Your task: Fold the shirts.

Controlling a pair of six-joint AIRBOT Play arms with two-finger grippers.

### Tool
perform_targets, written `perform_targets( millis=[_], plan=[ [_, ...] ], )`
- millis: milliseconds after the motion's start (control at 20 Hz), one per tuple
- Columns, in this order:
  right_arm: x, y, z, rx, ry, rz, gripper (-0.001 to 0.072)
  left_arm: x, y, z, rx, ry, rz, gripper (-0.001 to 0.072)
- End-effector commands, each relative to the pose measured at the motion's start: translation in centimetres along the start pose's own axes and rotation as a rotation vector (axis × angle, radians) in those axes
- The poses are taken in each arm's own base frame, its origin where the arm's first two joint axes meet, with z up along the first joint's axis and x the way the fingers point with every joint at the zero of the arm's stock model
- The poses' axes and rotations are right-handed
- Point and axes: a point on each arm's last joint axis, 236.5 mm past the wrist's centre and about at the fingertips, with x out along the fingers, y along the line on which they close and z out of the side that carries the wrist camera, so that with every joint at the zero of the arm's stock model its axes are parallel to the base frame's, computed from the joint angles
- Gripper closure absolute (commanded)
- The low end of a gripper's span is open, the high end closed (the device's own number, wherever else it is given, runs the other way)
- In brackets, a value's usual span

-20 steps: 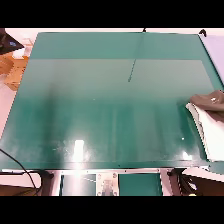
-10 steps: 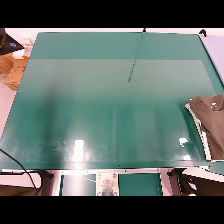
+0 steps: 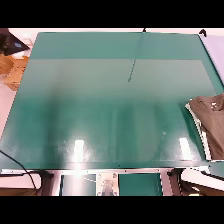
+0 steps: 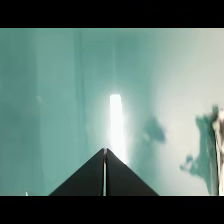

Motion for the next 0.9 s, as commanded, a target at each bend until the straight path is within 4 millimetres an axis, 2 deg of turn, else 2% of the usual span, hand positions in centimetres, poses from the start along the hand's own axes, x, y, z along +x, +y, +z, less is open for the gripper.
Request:
perform_targets(
  millis=[0,150,250,300,400,450,550,850],
  plan=[
    [3.2,7.4,-5.9,-0.271,0.042,0.061,0.0698,1.9,-2.0,-4.6,0.027,0.037,0.006,0.0684],
    [6.8,6.7,-15.3,-0.367,0.184,0.058,0.0697,4.3,-2.6,-12.6,0.021,0.069,-0.010,0.0684],
    [8.6,5.6,-19.7,-0.395,0.215,0.064,0.0697,5.9,-1.4,-17.7,-0.011,0.097,-0.004,0.0684],
    [9.1,5.2,-20.9,-0.405,0.216,0.067,0.0697,6.5,-0.7,-19.3,-0.031,0.105,0.002,0.0684],
    [9.4,4.8,-22.1,-0.420,0.223,0.069,0.0695,7.1,0.1,-21.6,-0.060,0.147,0.004,0.0683],
    [9.3,4.7,-22.6,-0.416,0.247,0.069,0.0694,7.2,0.1,-22.0,-0.064,0.163,0.002,0.0682],
    [9.0,4.1,-23.9,-0.411,0.308,0.054,0.0694,7.2,-0.1,-21.9,-0.067,0.159,-0.007,0.0683],
    [9.0,4.1,-23.8,-0.410,0.306,0.054,0.0694,6.9,-1.2,-23.1,-0.111,0.211,-0.047,0.0683]
  ],
)
